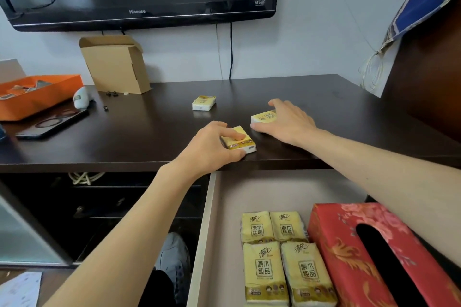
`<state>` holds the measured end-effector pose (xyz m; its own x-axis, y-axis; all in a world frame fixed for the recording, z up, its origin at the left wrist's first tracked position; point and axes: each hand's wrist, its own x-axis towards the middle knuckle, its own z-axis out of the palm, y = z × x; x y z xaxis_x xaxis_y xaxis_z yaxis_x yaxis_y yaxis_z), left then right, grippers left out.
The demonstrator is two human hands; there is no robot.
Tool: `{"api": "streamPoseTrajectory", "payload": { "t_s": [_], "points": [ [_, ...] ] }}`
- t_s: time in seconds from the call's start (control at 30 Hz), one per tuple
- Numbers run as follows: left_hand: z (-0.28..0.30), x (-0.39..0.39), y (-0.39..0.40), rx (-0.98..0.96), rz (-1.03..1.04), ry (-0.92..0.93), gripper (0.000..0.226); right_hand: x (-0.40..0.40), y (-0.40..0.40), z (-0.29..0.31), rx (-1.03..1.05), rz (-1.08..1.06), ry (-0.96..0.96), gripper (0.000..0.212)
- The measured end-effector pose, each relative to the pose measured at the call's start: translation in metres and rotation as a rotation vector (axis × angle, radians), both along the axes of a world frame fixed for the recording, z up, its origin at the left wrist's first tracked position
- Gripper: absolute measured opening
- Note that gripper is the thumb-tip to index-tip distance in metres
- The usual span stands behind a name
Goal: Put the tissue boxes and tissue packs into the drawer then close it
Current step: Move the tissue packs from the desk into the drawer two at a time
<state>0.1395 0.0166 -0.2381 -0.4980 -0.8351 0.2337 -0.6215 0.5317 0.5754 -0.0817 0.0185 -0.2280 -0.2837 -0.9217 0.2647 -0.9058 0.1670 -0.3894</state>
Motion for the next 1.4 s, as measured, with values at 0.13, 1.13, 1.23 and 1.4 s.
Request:
{"api": "streamPoseTrajectory", "payload": {
  "t_s": [0.13,1.13,1.23,1.4],
  "points": [
    [-0.002,0.005,-0.001,0.007,-0.021,0.027,0.060,-0.005,0.007,0.000,0.090,0.061,0.147,0.086],
    [-0.008,0.018,0.022,0.039,-0.065,0.139,0.076,-0.016,0.064,0.007,0.099,0.376,-0.241,0.074],
    [0.003,0.018,0.033,0.055,-0.129,0.083,0.075,-0.015,0.096,-0.002,-0.003,0.442,-0.276,0.075],
    [0.015,0.020,0.067,0.112,-0.267,0.012,0.071,-0.013,0.153,-0.021,-0.109,0.504,-0.350,0.084]
  ]
}}
